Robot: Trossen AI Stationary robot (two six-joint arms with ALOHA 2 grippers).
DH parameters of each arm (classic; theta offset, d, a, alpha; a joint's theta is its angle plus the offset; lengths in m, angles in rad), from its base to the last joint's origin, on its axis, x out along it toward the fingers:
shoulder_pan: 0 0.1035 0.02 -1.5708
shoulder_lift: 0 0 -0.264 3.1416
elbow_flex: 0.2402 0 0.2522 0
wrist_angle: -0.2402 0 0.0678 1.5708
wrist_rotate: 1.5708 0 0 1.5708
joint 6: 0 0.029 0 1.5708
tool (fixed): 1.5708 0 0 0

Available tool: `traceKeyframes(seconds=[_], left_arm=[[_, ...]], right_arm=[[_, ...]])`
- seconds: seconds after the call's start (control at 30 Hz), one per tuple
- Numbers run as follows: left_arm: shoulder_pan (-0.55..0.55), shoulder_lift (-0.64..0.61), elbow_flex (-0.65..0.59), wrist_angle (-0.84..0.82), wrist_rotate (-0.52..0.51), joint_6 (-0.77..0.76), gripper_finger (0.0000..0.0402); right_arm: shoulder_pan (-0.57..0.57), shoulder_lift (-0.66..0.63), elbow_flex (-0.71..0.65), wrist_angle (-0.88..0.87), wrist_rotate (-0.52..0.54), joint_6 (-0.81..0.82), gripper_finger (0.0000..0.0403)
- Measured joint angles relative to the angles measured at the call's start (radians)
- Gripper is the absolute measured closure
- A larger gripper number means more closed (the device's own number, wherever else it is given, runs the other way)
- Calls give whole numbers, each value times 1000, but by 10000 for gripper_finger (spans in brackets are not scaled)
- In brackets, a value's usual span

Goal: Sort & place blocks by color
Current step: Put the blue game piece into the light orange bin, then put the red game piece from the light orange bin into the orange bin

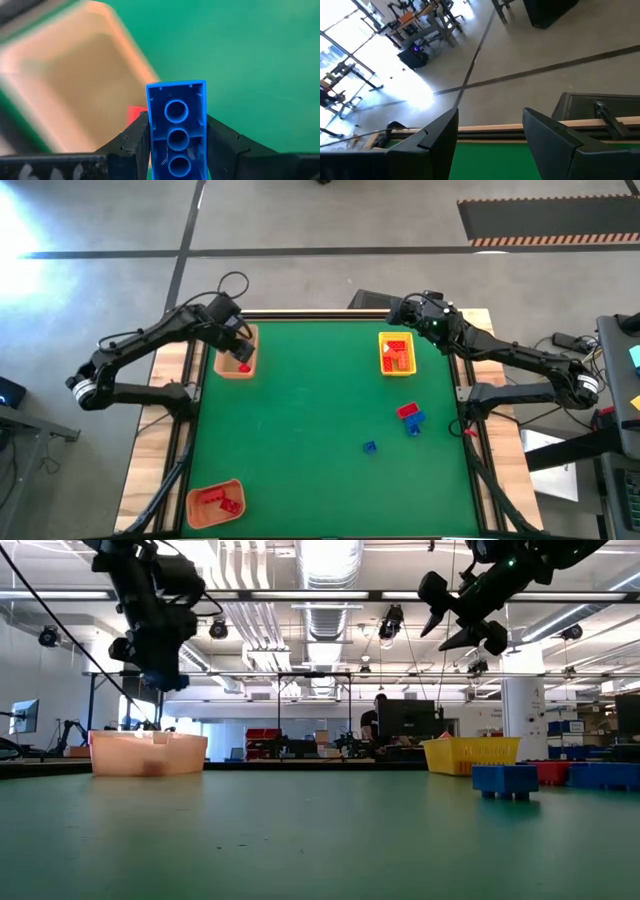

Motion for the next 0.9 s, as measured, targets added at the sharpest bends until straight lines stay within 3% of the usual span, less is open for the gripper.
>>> traceKeyframes(seconds=[0.13,0.27,0.43,0.7,0.8,0.9], left_arm=[[23,40,-38,93,-226,65,279],[58,150,-77,230,-236,193,279],[98,292,-82,255,-248,216,274],[113,325,-35,128,-238,289,107],[113,287,18,9,-229,296,84],[113,224,42,-92,-98,321,85]], right_arm=[[0,1,0,1,0,-5,193],[0,1,0,3,0,-19,193],[0,1,0,9,0,-19,193],[0,1,0,9,-1,-26,193],[0,0,0,9,-1,-21,193],[0,0,0,9,-2,-4,193]])
